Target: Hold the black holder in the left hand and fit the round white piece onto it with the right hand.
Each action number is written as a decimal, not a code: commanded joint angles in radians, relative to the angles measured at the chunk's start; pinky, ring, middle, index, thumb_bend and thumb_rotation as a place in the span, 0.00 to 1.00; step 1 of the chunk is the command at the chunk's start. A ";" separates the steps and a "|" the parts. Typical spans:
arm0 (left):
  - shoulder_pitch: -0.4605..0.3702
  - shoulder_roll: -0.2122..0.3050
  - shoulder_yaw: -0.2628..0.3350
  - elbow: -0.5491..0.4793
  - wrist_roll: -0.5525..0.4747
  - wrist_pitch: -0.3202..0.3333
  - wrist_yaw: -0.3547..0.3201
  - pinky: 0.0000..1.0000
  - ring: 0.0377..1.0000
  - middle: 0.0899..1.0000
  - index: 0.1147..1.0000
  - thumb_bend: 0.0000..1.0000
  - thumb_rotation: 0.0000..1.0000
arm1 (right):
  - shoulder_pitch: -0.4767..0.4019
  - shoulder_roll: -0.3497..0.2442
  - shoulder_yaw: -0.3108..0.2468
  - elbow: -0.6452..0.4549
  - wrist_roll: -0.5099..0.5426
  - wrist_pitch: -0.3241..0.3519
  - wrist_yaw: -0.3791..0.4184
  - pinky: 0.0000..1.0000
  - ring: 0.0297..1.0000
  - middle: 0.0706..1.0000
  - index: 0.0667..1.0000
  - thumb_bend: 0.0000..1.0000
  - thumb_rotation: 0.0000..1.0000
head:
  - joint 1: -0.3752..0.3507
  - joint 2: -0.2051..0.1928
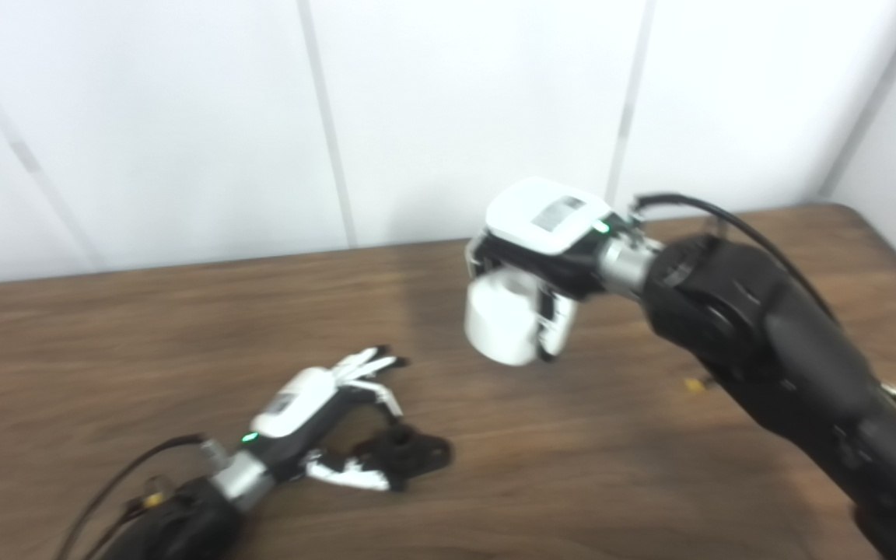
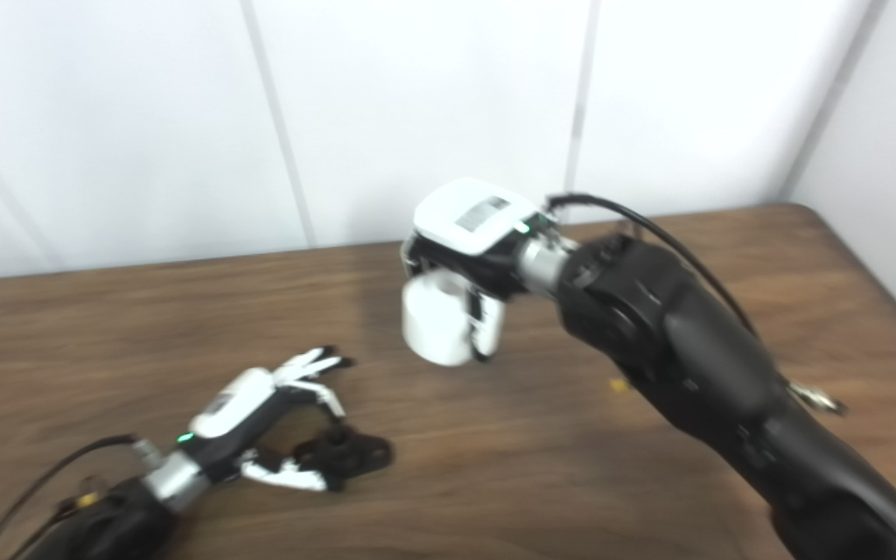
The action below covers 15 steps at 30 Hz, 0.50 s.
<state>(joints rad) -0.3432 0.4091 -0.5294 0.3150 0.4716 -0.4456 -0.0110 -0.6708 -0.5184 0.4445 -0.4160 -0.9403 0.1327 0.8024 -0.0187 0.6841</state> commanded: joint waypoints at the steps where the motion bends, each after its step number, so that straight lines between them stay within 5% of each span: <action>1: 0.046 -0.050 -0.033 0.031 0.064 0.030 -0.036 0.98 1.00 0.92 0.41 0.52 0.07 | -0.026 0.002 -0.009 -0.037 -0.042 -0.051 -0.027 0.27 0.35 0.41 0.49 0.51 0.00 | -0.001 0.001; 6: 0.038 -0.079 -0.018 0.043 0.089 0.037 -0.039 0.95 1.00 0.92 0.41 0.52 0.07 | 0.040 0.033 0.000 -0.064 -0.124 -0.167 -0.112 0.37 0.41 0.45 0.44 0.52 0.00 | 0.051 0.024; 15: 0.038 -0.109 0.016 0.015 0.095 0.107 -0.080 0.99 1.00 0.92 0.41 0.52 0.07 | 0.130 0.073 -0.039 -0.095 -0.158 -0.298 -0.221 0.33 0.38 0.42 0.47 0.52 0.00 | 0.070 0.059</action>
<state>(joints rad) -0.3398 0.3280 -0.4839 0.3032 0.5298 -0.3773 -0.0436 -0.5039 -0.4518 0.4342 -0.4780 -1.0896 -0.1417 0.6255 0.0522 0.7378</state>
